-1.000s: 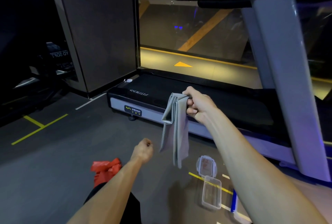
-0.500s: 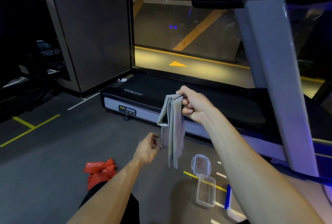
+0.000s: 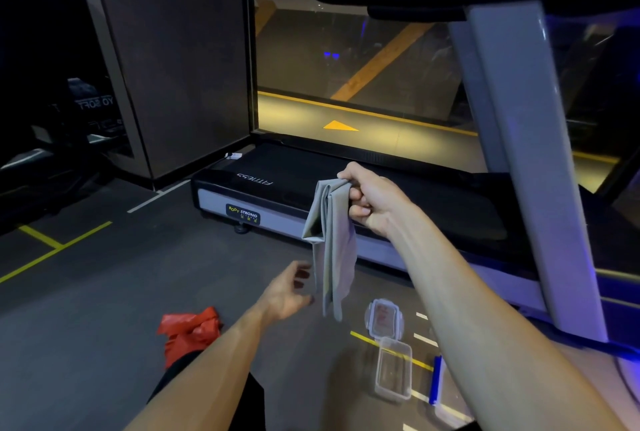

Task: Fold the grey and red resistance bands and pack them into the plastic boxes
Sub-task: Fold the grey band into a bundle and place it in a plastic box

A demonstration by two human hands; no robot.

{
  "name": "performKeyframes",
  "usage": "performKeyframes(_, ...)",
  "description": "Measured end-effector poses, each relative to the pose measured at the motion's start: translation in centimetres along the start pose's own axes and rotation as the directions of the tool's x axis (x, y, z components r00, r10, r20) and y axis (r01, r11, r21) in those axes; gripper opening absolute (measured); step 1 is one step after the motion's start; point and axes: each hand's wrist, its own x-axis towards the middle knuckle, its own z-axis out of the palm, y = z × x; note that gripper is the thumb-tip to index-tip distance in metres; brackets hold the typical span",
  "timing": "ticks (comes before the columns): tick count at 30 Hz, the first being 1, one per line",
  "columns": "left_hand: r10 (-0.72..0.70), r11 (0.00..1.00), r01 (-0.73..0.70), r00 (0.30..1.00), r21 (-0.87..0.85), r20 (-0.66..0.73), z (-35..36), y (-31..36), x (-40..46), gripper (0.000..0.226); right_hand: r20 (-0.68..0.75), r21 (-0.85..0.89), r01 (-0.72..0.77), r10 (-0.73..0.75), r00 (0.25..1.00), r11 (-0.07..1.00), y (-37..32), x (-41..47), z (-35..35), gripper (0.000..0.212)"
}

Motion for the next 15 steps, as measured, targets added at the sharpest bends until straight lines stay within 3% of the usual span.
performKeyframes(3,0.057,0.998,-0.056,0.998,-0.038,0.031,0.40,0.83,-0.03,0.081,0.010,-0.002,-0.007,0.007,1.000,1.000,0.04,-0.15,0.03,0.024)
performKeyframes(6,0.059,0.998,-0.060,0.997,-0.017,-0.053,0.10,0.91,0.37,0.046,0.009,0.002,-0.012,0.012,1.000,1.000,0.01,-0.25,-0.09,0.023)
performKeyframes(9,0.074,0.986,-0.053,0.989,0.160,-0.129,-0.41,0.84,0.43,0.004,0.000,0.007,-0.008,0.008,1.000,1.000,-0.17,-0.28,-0.28,0.024)
performKeyframes(15,0.083,0.951,-0.041,0.989,0.308,-0.124,-0.34,0.68,0.07,0.005,-0.007,0.005,-0.007,0.007,1.000,1.000,0.06,-0.42,-0.58,0.023)
